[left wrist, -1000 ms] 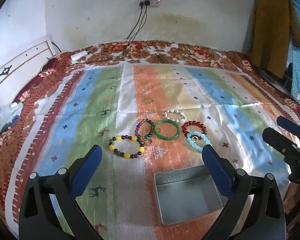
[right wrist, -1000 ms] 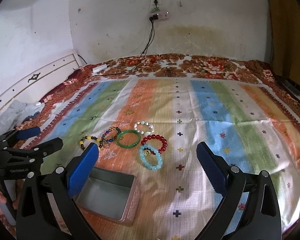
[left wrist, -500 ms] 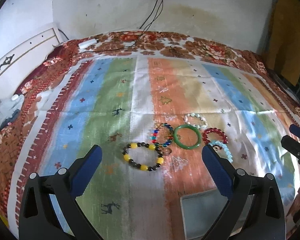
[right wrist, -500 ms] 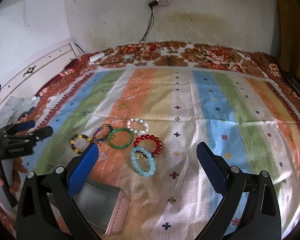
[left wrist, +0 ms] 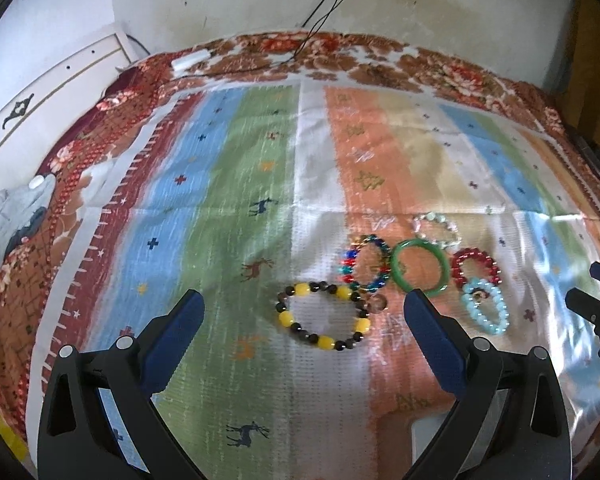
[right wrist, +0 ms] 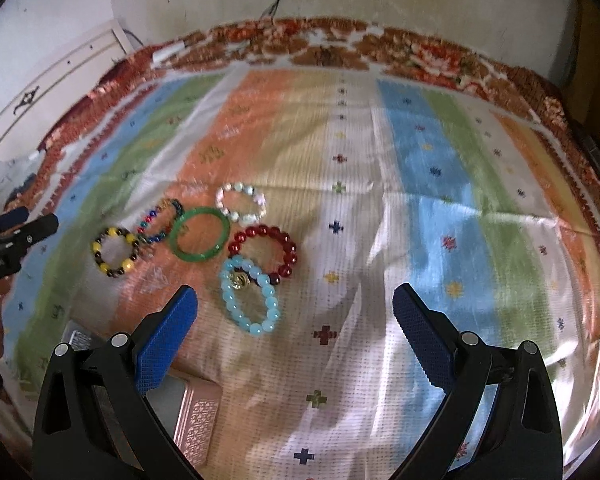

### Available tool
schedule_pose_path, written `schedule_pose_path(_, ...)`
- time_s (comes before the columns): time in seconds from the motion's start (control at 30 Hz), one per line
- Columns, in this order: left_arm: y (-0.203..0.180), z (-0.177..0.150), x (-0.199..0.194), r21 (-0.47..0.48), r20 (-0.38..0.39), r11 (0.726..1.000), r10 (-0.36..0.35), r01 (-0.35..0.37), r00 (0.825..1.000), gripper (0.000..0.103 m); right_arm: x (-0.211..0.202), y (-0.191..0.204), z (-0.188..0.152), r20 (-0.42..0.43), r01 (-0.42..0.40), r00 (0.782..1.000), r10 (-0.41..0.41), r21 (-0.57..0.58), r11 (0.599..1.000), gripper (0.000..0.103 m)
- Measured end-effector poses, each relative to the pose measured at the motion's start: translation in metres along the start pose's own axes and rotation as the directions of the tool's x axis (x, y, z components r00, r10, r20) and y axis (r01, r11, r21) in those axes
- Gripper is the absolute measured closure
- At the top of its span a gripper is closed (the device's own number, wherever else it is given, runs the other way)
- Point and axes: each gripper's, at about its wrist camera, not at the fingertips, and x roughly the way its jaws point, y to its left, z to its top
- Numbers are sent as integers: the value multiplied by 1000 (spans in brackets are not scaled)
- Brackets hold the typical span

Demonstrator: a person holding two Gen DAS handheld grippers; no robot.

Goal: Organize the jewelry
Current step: 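Move left tool to yellow-black bracelet while right tool approaches light-blue bracelet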

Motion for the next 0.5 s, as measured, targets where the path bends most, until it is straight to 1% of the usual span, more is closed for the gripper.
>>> schedule_pose_path(0.1, 5, 2, 10, -11, -27, 1000, 1, -2, 1000, 6, 12, -2, 0, -45, -23, 999, 23, 15, 1000, 4)
schedule_pose_path(0.17, 6, 2, 15, -12, -42, 1000, 5, -5, 999, 6, 16, -1, 0, -58, -33, 998, 34, 14, 999, 4)
schedule_pose_path(0.27, 3, 3, 22, -3, -67, 1000, 9, -9, 998, 6, 24, -1, 0, -82, -31, 996, 31, 8, 1000, 4)
schedule_pose_path(0.37, 7, 2, 33, -17, -115, 1000, 16, -18, 993, 6, 29, -2, 0, -105, -49, 993, 51, 17, 999, 4)
schedule_pose_path(0.5, 16, 1, 52, -51, -184, 998, 14, -24, 983, 6, 46, -6, 1, -155, -49, 986, 54, 38, 998, 4)
